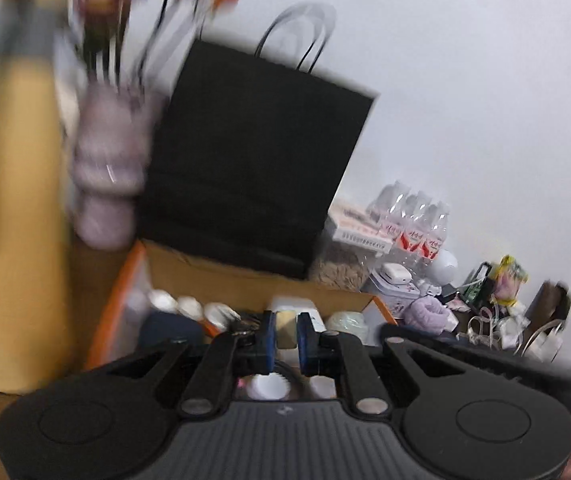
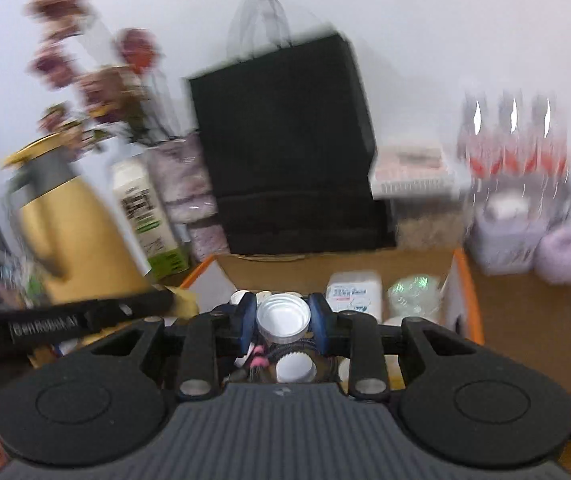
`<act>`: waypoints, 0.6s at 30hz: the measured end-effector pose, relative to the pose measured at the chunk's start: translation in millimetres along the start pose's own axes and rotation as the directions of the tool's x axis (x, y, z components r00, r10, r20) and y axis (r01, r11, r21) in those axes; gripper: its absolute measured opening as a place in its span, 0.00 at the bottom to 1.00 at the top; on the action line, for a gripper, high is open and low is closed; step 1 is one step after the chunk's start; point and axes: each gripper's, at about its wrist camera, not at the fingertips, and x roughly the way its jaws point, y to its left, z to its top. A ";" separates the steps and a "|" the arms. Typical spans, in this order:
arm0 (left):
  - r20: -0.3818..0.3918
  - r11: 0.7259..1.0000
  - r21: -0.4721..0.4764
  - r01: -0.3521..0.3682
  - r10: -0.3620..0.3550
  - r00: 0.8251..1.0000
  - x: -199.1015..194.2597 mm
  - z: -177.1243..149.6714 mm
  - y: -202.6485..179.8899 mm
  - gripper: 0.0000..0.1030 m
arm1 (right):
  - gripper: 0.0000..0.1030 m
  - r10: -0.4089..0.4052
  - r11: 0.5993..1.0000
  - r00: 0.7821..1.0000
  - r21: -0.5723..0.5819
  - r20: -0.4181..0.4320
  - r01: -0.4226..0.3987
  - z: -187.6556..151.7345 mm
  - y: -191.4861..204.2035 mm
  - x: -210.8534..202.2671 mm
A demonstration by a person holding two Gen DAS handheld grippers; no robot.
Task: Organize objects
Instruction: 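Carry the beige block and white lid into the box and release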
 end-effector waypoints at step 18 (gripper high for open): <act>-0.033 0.994 0.003 -0.107 0.107 0.994 46.5 10.1 13.5 0.43 | 0.64 -0.062 0.991 0.998 0.115 0.009 0.061 10.5 -36.9 42.5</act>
